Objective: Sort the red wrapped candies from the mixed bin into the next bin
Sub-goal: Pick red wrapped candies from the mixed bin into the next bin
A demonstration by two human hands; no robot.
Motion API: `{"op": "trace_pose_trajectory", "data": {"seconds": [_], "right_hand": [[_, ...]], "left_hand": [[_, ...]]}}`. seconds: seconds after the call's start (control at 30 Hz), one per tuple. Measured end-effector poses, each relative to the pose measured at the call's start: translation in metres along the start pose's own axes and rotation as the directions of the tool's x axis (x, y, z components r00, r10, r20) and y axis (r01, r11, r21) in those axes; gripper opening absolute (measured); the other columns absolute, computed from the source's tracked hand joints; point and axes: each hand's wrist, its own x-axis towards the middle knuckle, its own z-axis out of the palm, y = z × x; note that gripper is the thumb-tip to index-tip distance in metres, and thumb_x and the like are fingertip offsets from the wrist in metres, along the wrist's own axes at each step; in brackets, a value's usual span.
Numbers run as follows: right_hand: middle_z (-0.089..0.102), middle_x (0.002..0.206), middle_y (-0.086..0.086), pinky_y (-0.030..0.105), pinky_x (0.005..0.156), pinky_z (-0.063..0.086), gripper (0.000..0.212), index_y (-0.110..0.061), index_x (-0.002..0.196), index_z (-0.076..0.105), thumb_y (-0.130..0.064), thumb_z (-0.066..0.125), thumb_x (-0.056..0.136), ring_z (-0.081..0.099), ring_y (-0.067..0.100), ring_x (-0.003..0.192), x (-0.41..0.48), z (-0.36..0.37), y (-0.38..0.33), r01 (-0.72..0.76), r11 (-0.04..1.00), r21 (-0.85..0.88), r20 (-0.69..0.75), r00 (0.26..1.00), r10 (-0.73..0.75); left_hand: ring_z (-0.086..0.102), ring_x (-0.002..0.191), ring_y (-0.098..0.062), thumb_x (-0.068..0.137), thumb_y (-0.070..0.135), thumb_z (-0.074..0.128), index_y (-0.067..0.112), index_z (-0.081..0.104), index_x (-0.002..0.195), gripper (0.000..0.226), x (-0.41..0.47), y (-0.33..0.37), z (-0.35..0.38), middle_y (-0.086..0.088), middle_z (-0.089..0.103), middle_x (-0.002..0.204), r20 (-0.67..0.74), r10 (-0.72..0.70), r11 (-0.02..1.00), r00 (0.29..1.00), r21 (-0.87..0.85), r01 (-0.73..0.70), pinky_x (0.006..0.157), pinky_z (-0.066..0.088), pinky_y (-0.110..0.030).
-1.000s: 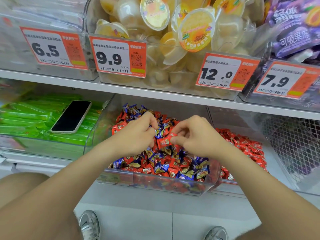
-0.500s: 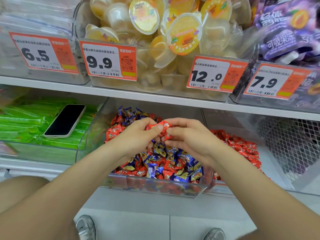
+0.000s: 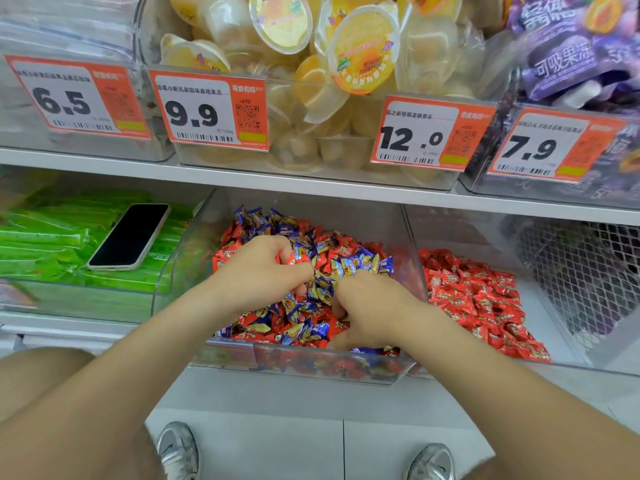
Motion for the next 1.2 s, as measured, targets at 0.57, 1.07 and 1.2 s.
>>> {"op": "trace_pose_trajectory", "data": {"seconds": [0.57,1.07,1.2], "right_hand": [[0.07,0.092,-0.006,0.034,0.072,0.054,0.016,-0.031,0.123,0.058,-0.033,0.058,0.108,0.068,0.01,0.078,-0.011,-0.022,0.021,0.063,0.753,0.655,-0.423,0.856,0.296],[0.072,0.081,0.0,0.029,0.061,0.05,0.009,-0.025,0.1,0.076,-0.018,0.074,0.096,0.062,0.01,0.061,-0.09,-0.02,0.107,-0.055,0.407,0.912,-0.215,0.78,0.588],[0.068,0.085,-0.017,0.026,0.072,0.045,0.023,-0.036,0.099,0.073,-0.023,0.081,0.082,0.058,0.001,0.071,-0.109,-0.005,0.156,-0.199,0.762,0.616,-0.262,0.861,0.436]], "left_hand": [[0.05,0.055,-0.004,0.096,0.05,0.069,0.034,0.063,0.091,0.018,-0.004,0.0,0.0,0.01,0.058,0.064,0.045,0.331,0.9,0.942,0.285,-0.33,0.053,0.035,-0.02],[0.053,0.071,-0.006,0.1,0.035,0.064,0.034,0.058,0.101,0.005,-0.011,0.08,0.082,0.009,0.06,0.074,0.086,0.576,0.777,0.813,0.249,-0.578,0.062,0.032,-0.017],[0.048,0.082,-0.003,0.102,0.029,0.058,0.033,0.056,0.109,0.008,0.013,0.111,0.121,0.009,0.053,0.087,0.291,0.556,0.701,0.779,0.34,-0.627,0.071,0.032,-0.026]]}}
